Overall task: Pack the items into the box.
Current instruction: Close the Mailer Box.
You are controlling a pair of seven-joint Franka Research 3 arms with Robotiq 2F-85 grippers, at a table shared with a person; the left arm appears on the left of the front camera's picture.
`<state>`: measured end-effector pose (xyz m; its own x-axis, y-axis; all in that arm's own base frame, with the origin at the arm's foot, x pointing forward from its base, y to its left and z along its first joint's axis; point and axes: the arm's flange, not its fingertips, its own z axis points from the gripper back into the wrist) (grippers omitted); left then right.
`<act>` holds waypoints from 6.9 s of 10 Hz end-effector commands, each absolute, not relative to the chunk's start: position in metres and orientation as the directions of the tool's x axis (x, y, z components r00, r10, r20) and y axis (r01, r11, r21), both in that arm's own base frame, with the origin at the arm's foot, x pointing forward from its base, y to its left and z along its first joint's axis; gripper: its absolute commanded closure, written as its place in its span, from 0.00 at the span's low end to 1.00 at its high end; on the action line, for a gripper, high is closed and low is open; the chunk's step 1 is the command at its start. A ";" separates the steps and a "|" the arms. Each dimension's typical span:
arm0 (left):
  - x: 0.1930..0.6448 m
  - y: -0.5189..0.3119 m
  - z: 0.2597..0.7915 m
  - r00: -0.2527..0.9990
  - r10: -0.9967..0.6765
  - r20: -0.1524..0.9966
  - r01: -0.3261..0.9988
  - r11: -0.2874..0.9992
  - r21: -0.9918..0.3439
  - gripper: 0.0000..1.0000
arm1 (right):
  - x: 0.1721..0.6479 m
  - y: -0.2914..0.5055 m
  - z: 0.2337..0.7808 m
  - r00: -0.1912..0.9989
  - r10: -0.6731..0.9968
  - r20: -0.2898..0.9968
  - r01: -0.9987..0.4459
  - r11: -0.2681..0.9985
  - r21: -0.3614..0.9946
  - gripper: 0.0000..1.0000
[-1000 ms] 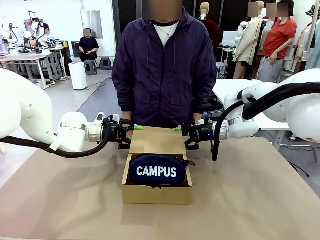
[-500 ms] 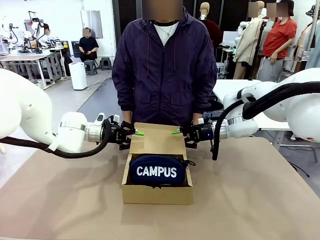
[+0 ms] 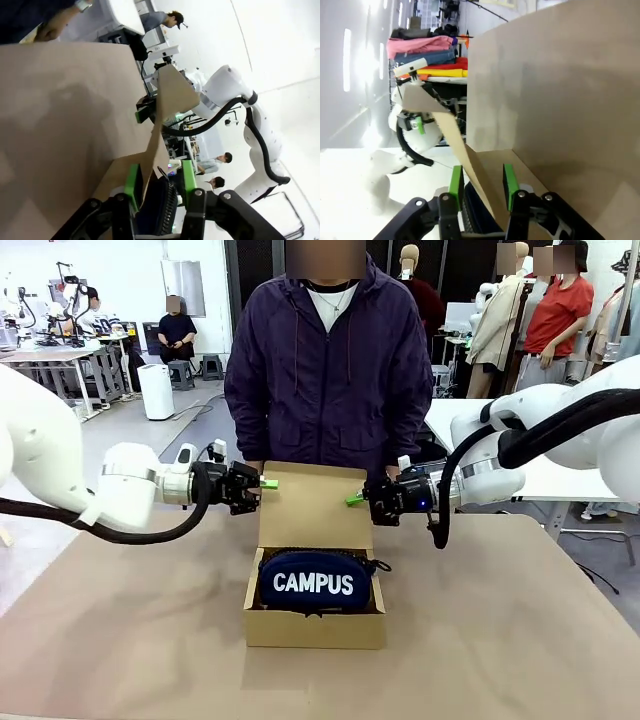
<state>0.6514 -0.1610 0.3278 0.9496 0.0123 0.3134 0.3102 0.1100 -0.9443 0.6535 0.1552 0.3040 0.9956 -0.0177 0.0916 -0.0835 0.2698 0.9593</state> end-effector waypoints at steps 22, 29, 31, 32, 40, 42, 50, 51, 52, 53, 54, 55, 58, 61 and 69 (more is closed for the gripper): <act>0.517 -0.198 0.363 0.352 -0.159 0.922 0.933 -0.024 -0.360 0.56 | 0.498 0.165 0.349 0.395 0.011 0.918 -0.876 0.305 0.374 0.56; 0.491 -0.179 0.345 0.259 -0.166 0.952 0.959 -0.076 -0.274 0.00 | 0.463 0.150 0.334 0.278 0.017 0.960 -0.944 0.192 0.270 0.00; 0.487 -0.175 0.348 0.242 -0.165 0.956 0.964 -0.073 -0.257 0.00 | 0.461 0.141 0.336 0.293 0.053 0.955 -0.949 0.141 0.284 0.00; 0.480 -0.170 0.350 0.233 -0.182 0.955 0.961 -0.107 -0.255 0.00 | 0.460 0.133 0.337 0.294 0.078 0.953 -0.951 0.127 0.283 0.00; 0.453 -0.113 0.390 0.069 0.047 0.997 0.971 0.225 -0.078 0.00 | 0.478 0.104 0.364 0.254 -0.104 0.962 -0.893 0.356 0.274 0.00; 0.489 -0.137 0.389 0.106 0.052 0.993 0.970 0.216 -0.115 0.00 | 0.503 0.132 0.365 0.295 -0.153 0.943 -0.875 0.353 0.331 0.00; 0.511 -0.219 0.323 0.347 -0.221 0.911 0.927 -0.069 -0.369 0.00 | 0.487 0.217 0.332 0.232 0.326 0.917 -0.963 0.211 0.168 0.00; 0.501 -0.222 0.321 0.335 -0.269 0.903 0.927 -0.080 -0.367 0.00 | 0.477 0.217 0.327 0.216 0.380 0.899 -0.970 0.191 0.153 0.00; 0.495 -0.224 0.318 0.325 -0.324 0.888 0.927 -0.074 -0.367 0.00 | 0.467 0.218 0.322 0.205 0.413 0.887 -0.974 0.178 0.142 0.00; 0.494 -0.225 0.311 0.342 -0.346 0.874 0.915 -0.091 -0.394 0.00 | 0.463 0.218 0.315 0.220 0.444 0.868 -0.968 0.210 0.138 0.00; 0.494 -0.227 0.302 0.358 -0.366 0.859 0.902 -0.101 -0.419 0.00 | 0.460 0.219 0.307 0.249 0.451 0.857 -0.961 0.222 0.162 0.00; 0.496 -0.230 0.293 0.387 -0.363 0.847 0.883 -0.119 -0.455 0.00 | 0.457 0.222 0.300 0.267 0.465 0.844 -0.956 0.240 0.171 0.00; 0.500 -0.233 0.270 0.461 -0.377 0.803 0.840 -0.108 -0.532 0.00 | 0.459 0.229 0.276 0.333 0.512 0.792 -0.936 0.285 0.209 0.00; 0.503 -0.231 0.276 0.444 -0.369 0.817 0.854 -0.103 -0.510 0.00 | 0.464 0.223 0.284 0.311 0.459 0.832 -0.939 0.282 0.196 0.00; 0.466 -0.176 0.404 0.531 -0.135 0.836 0.836 -0.075 -0.543 0.00 | 0.473 0.121 0.401 0.705 0.115 0.700 -0.696 0.302 0.651 0.00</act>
